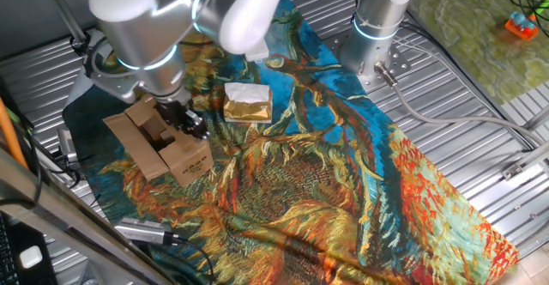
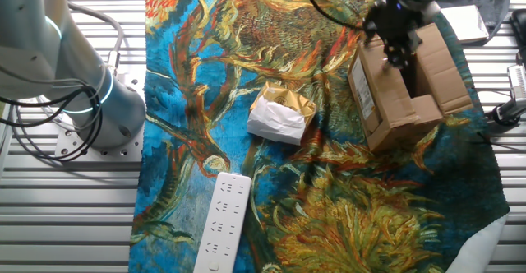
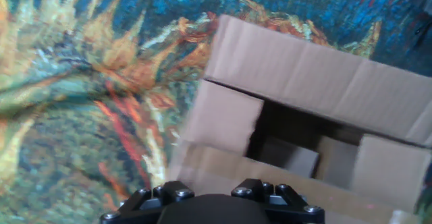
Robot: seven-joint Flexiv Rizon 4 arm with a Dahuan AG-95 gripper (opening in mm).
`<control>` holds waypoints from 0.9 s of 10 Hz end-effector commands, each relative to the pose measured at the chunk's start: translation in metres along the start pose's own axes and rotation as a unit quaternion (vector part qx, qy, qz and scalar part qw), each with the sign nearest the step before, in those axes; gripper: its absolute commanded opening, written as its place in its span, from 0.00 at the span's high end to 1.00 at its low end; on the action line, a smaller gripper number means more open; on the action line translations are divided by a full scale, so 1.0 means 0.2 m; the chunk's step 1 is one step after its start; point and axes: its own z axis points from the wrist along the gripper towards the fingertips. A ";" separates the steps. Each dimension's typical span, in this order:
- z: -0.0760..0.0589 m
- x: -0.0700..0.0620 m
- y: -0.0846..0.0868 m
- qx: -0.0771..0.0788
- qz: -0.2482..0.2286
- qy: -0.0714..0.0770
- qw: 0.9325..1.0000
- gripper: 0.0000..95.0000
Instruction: Cover the box
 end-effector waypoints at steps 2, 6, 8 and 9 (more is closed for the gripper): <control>0.07 -0.04 -0.09 0.001 -0.007 -0.001 1.000 0.40; 0.13 -0.10 -0.12 0.002 -0.006 0.003 1.000 0.40; 0.14 -0.11 -0.12 0.002 -0.007 0.003 1.000 0.40; 0.14 -0.10 -0.12 0.002 -0.008 0.004 1.000 0.40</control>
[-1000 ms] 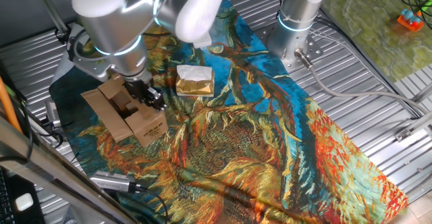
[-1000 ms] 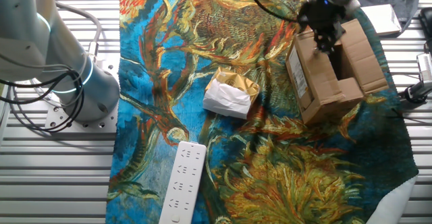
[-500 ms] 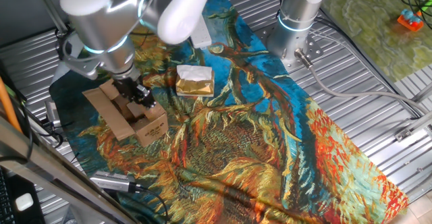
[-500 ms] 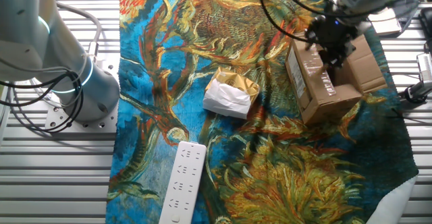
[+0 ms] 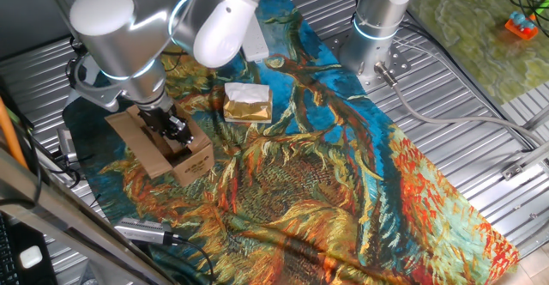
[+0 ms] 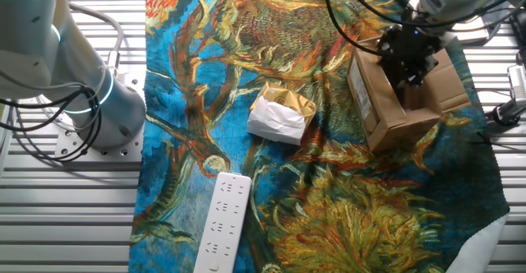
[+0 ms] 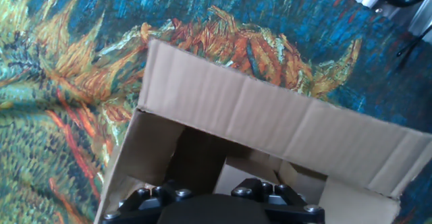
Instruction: Cover the box
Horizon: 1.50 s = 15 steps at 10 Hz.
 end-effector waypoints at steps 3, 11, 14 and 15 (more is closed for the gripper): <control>0.02 0.02 0.01 -0.002 0.001 0.001 1.000 0.40; 0.11 0.14 0.07 -0.014 0.039 0.026 0.999 0.40; 0.12 0.17 0.10 -0.026 0.058 0.029 0.998 0.40; 0.12 0.18 0.13 -0.028 0.072 0.033 0.996 0.40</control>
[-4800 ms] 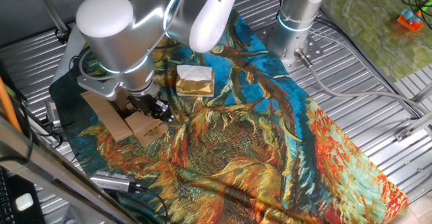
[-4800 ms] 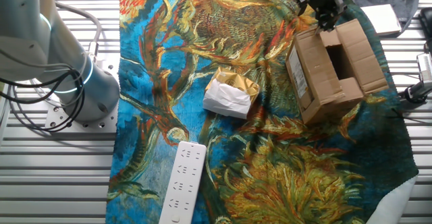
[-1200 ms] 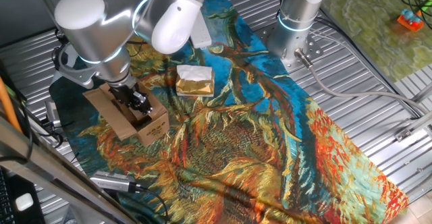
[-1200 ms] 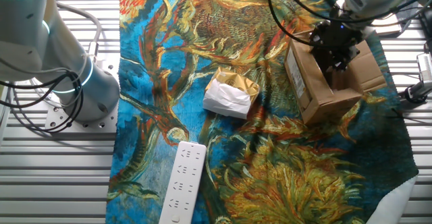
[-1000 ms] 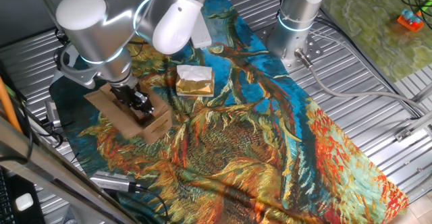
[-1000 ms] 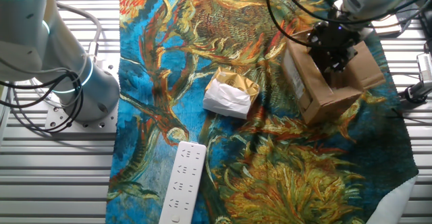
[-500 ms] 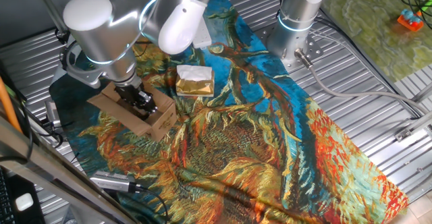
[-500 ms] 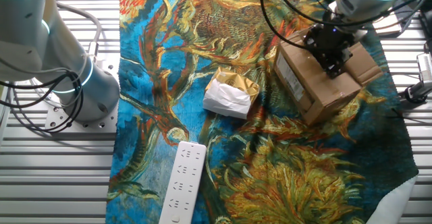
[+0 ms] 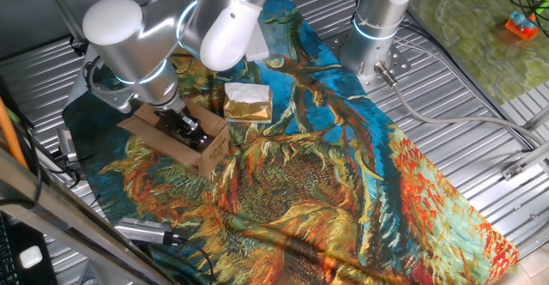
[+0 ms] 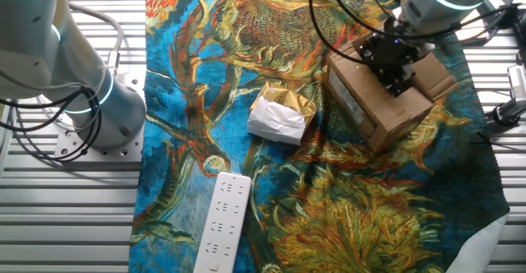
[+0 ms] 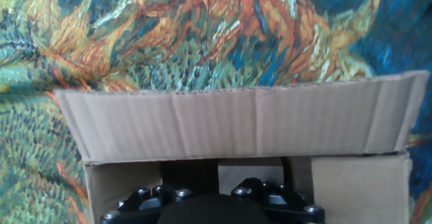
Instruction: Cover the box
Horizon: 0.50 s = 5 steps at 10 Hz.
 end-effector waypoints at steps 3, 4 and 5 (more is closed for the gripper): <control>0.02 0.08 0.09 -0.002 0.032 0.006 0.999 0.40; 0.02 0.10 0.11 -0.002 0.036 0.006 0.999 0.40; 0.03 0.12 0.12 -0.001 0.038 0.005 0.999 0.40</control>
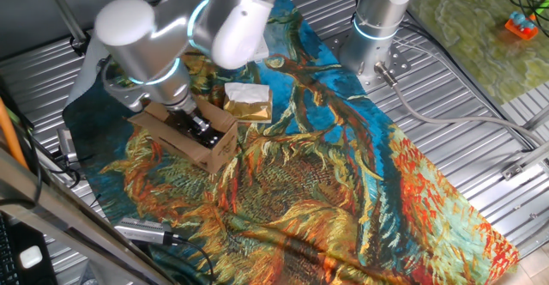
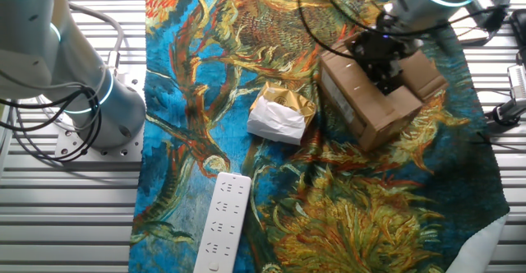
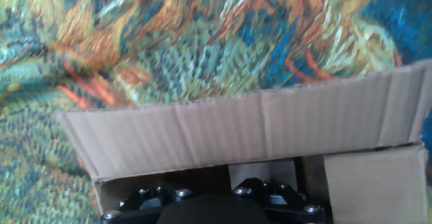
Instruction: Cover the box
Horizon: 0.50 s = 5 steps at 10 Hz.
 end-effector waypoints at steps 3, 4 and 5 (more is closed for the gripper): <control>0.01 -0.02 0.00 0.003 -0.012 -0.006 1.000 0.40; -0.01 -0.04 0.00 0.004 -0.019 -0.008 1.000 0.40; -0.03 -0.07 -0.02 0.007 -0.030 -0.010 0.999 0.40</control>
